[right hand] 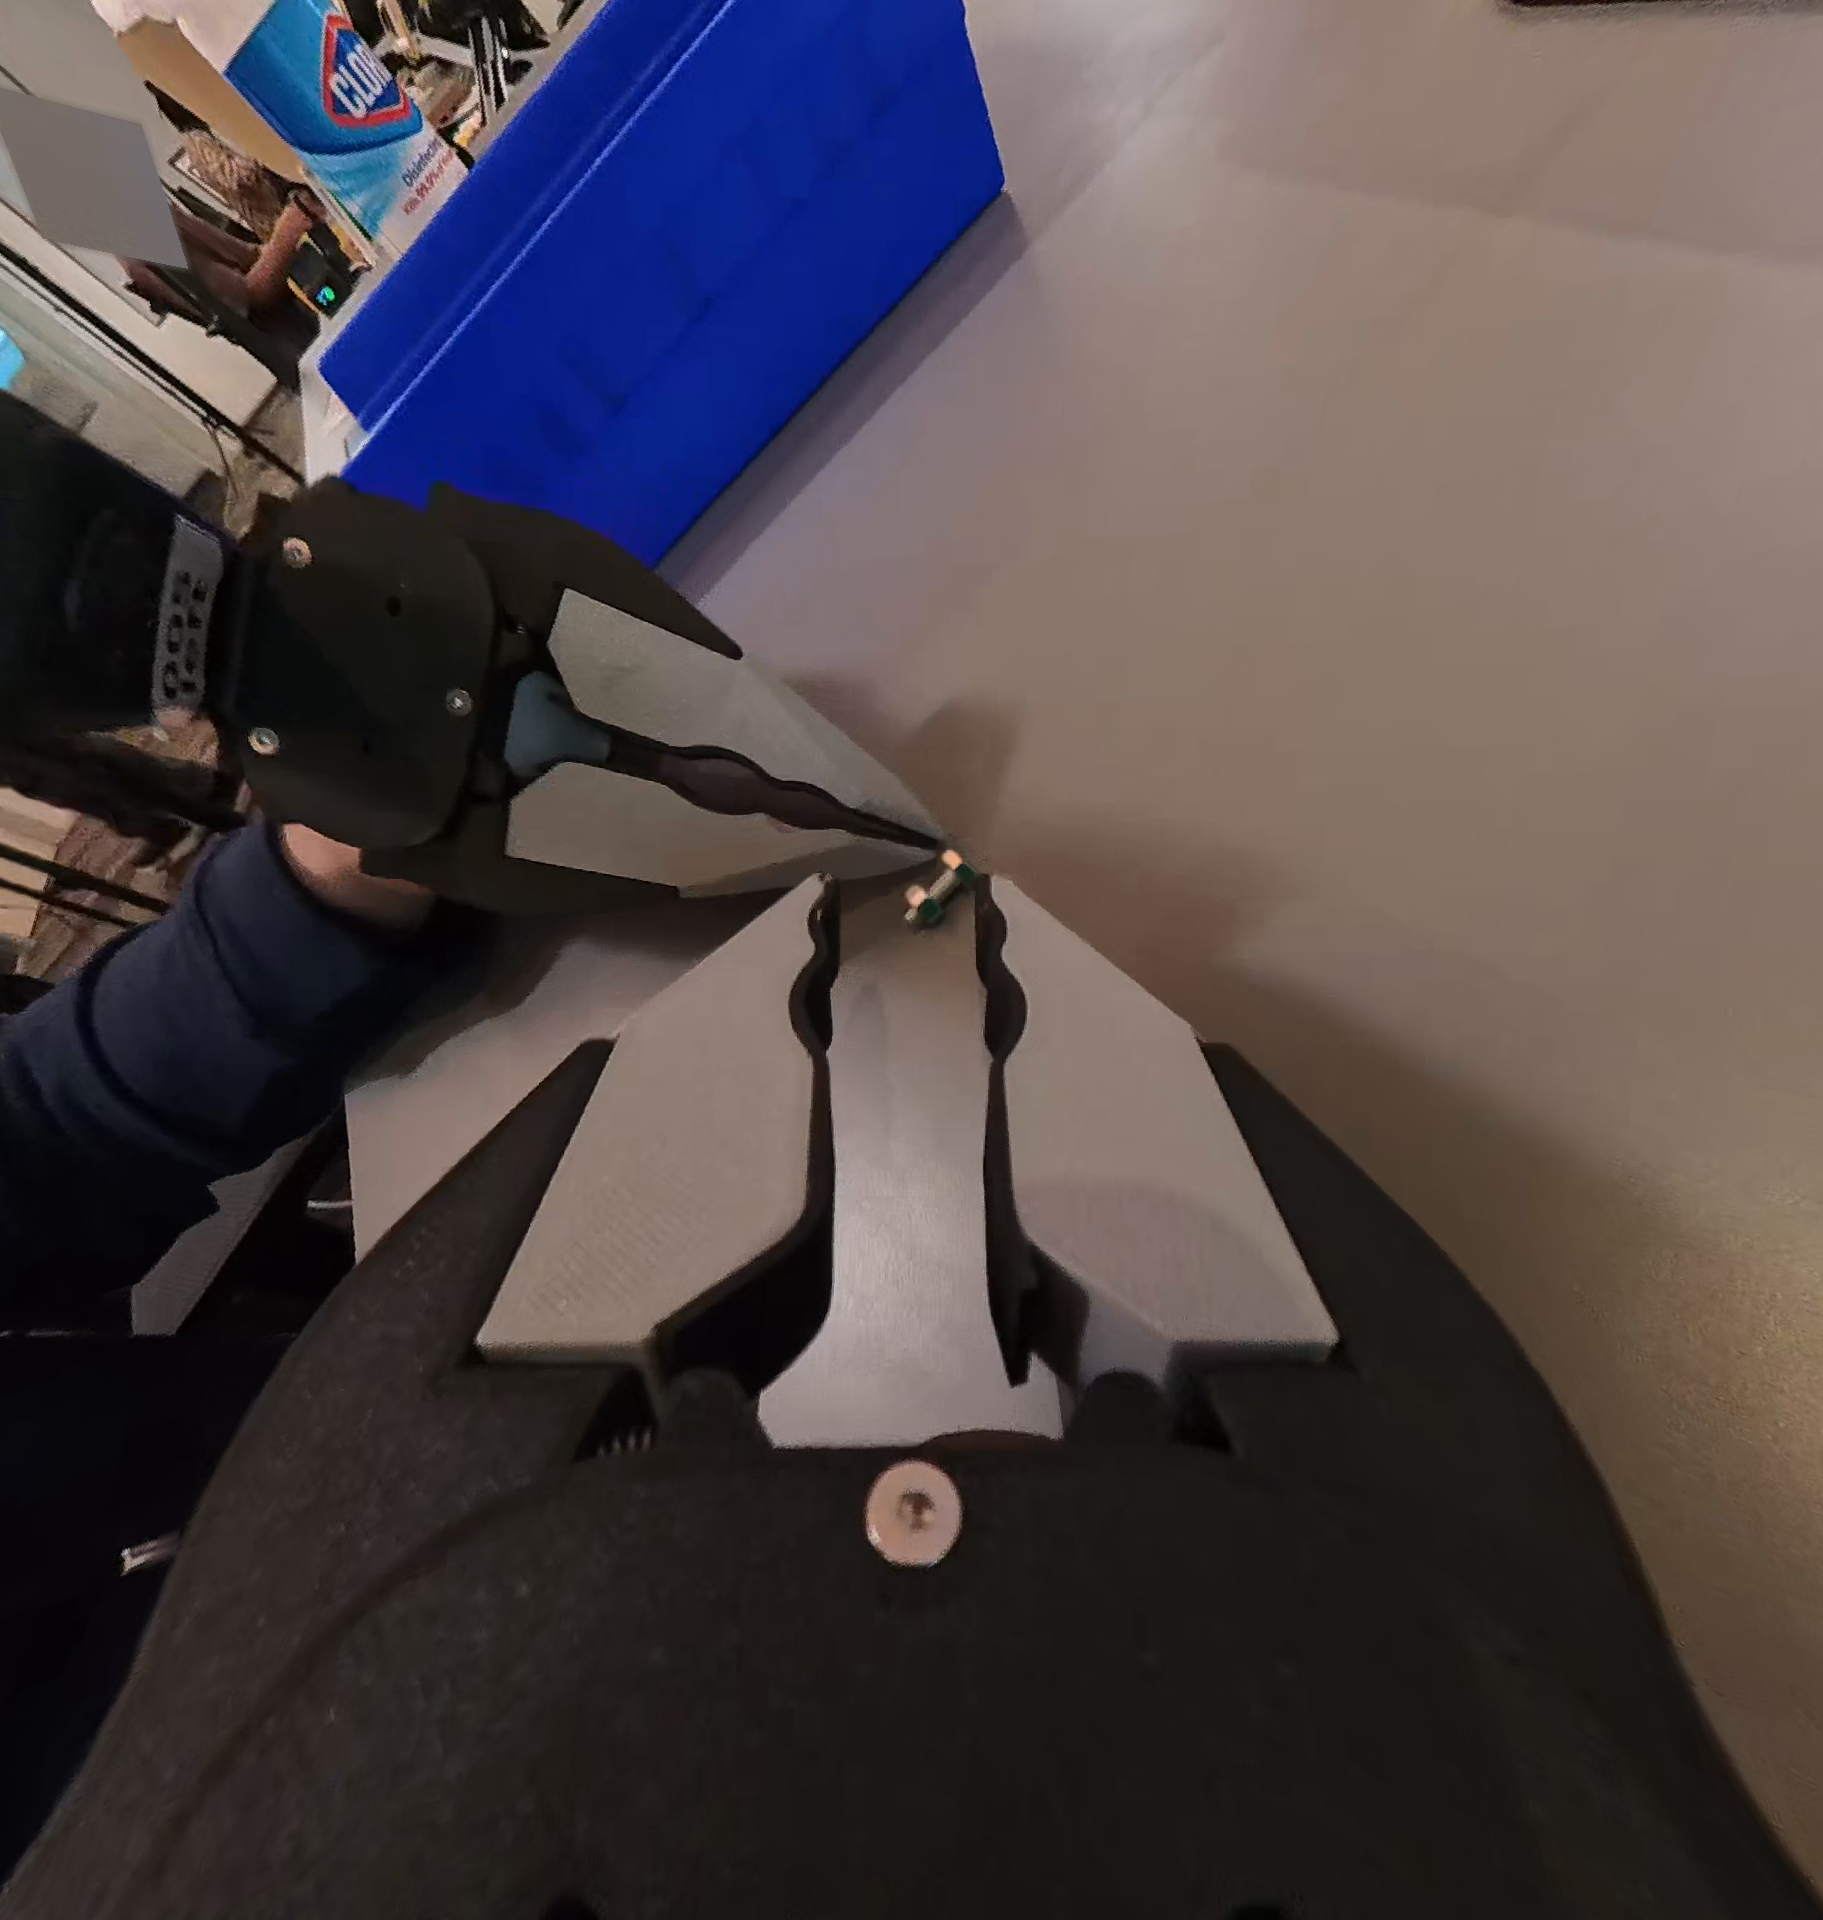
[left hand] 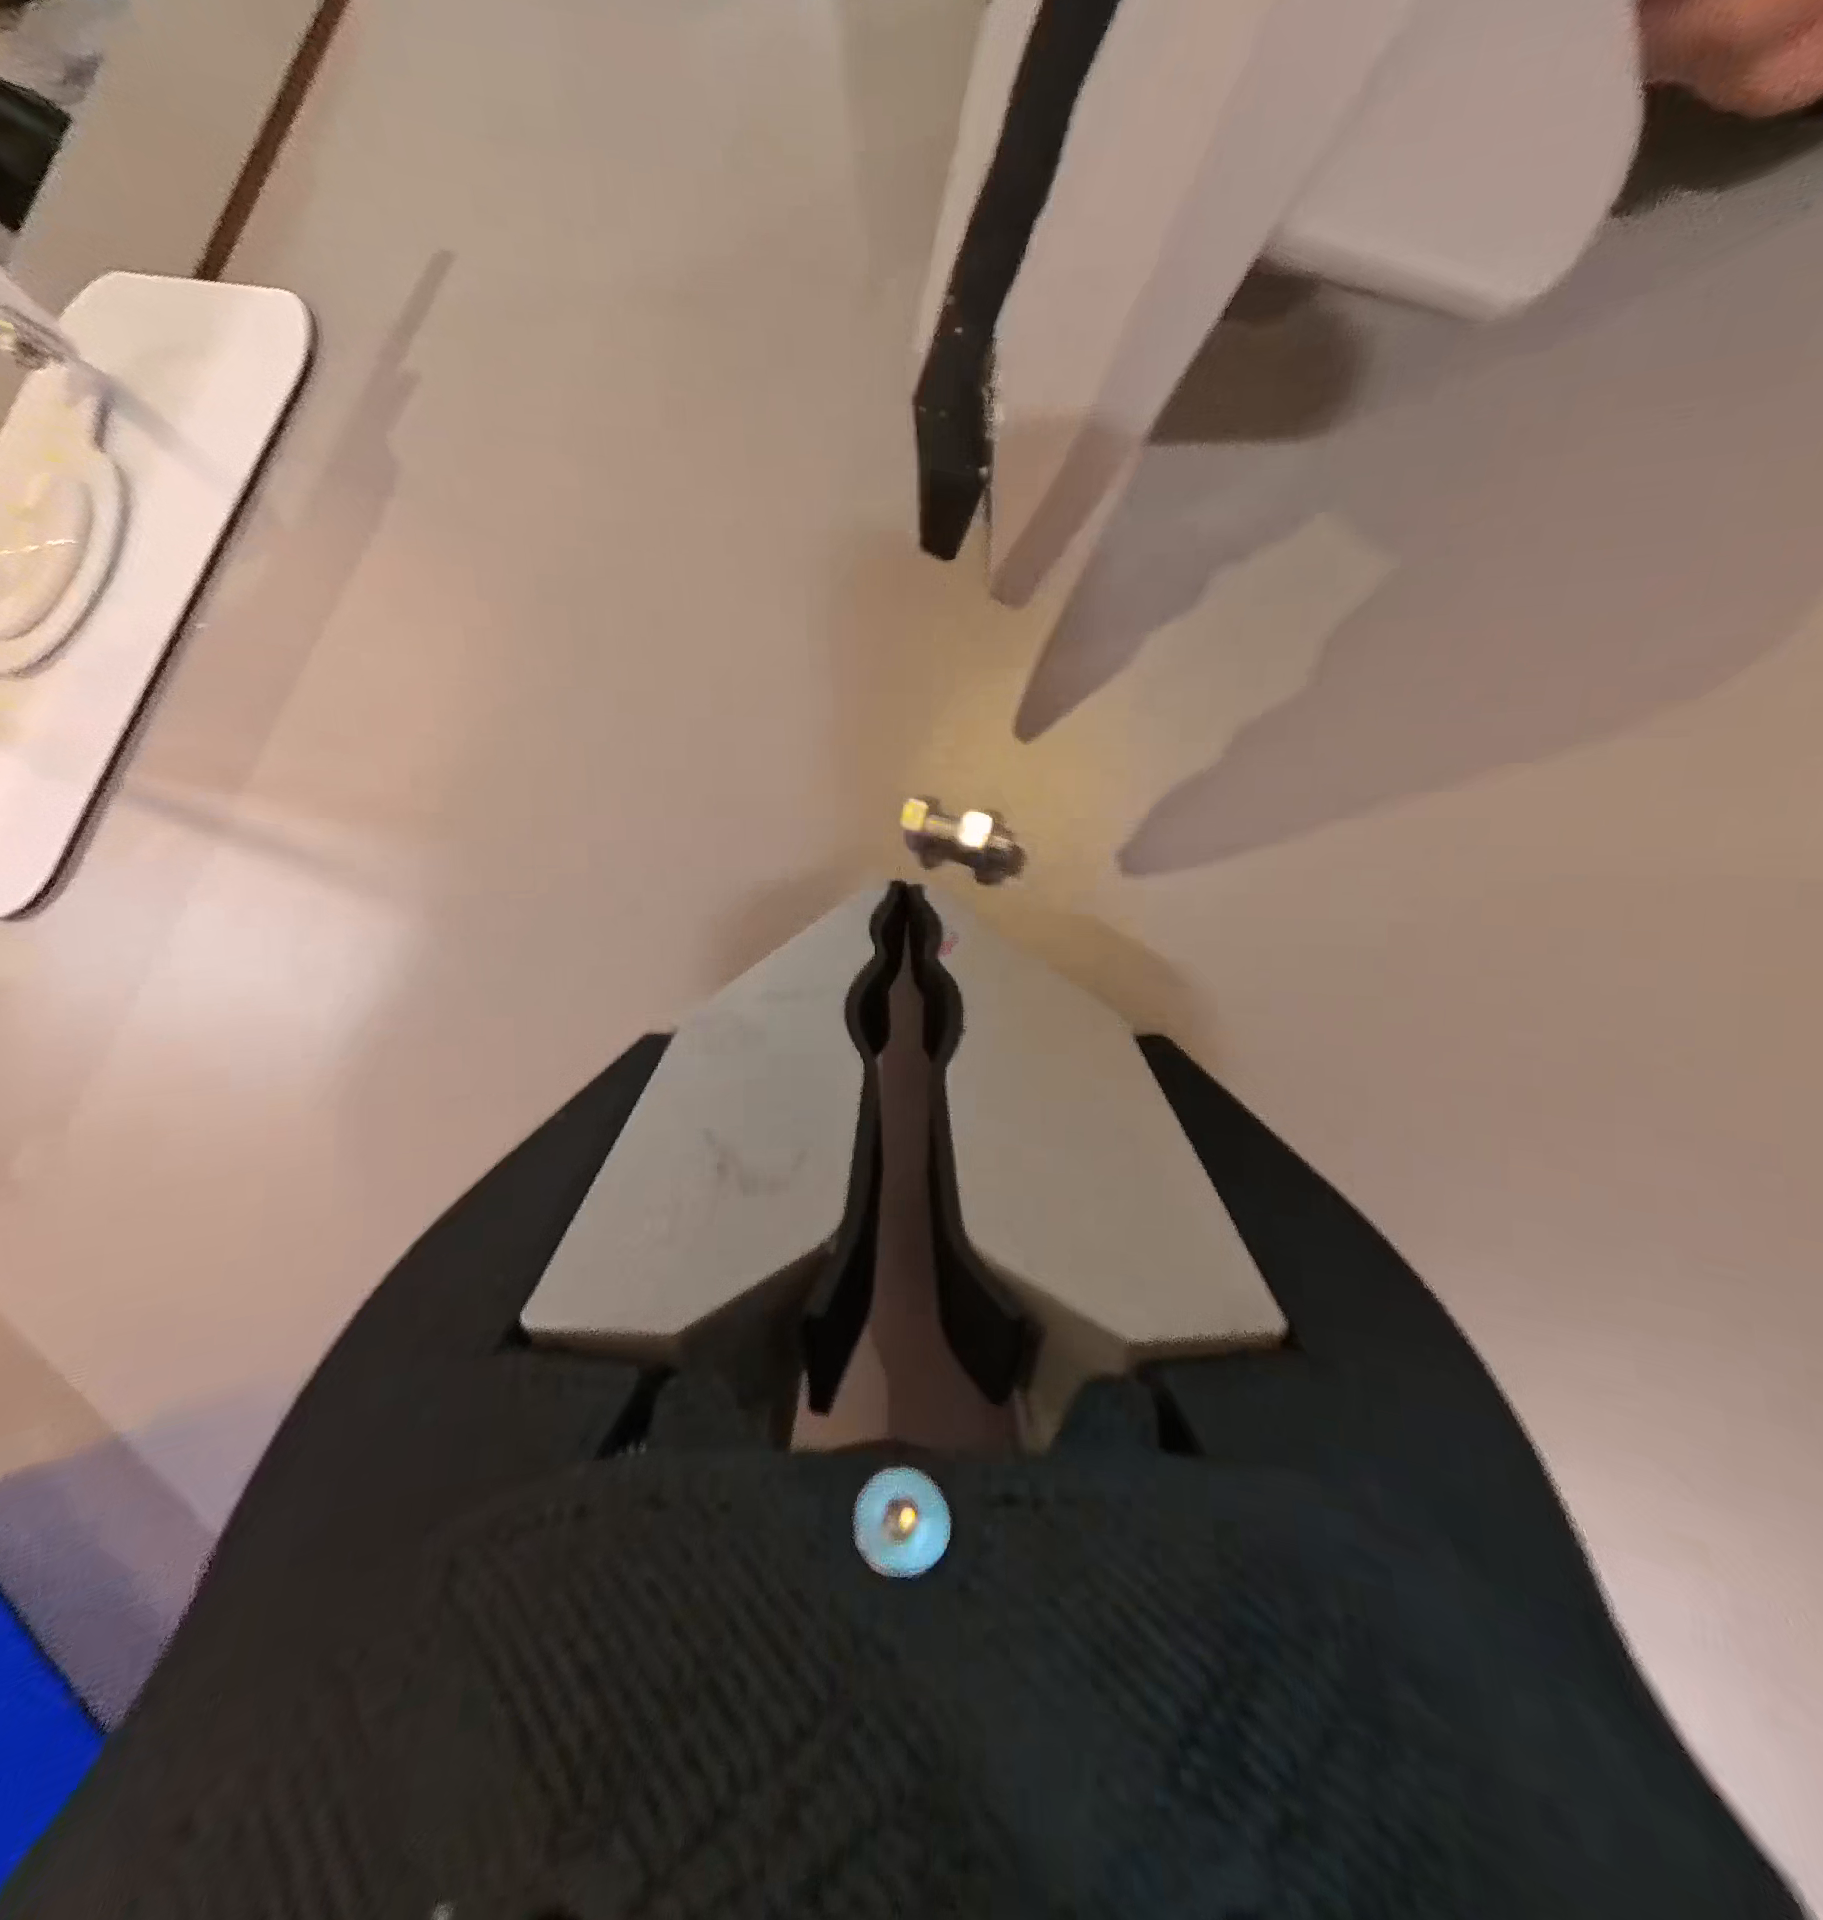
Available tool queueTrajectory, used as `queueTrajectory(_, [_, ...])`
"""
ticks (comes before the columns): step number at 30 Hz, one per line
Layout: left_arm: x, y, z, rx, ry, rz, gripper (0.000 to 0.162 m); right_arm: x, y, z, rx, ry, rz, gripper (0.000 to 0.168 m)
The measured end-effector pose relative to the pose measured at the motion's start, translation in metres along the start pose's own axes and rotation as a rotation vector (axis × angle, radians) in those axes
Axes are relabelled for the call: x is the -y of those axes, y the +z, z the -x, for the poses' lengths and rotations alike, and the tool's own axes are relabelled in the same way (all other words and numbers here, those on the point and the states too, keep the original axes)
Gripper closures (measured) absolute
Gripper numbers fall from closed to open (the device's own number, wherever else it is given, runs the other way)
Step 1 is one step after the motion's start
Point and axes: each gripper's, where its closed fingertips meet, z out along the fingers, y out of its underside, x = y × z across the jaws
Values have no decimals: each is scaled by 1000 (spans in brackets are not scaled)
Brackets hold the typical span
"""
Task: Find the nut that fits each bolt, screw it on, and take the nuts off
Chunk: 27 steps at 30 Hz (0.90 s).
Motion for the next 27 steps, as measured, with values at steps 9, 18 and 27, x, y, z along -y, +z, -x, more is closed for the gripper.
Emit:
queueTrajectory(9, [7, -4, 35, 150, -90, -63, 162, -29, 16, 7, -40, -127, 164, 147])
queueTrajectory(18, [9, 13, 8, 5, -34, -23, 162, -15, 13, -22, -220, -168, 98, 168])
queueTrajectory(27, [9, 0, -19, -127, -17, -39, 162, -28, 28, -18, -271, -279, 180, 168])
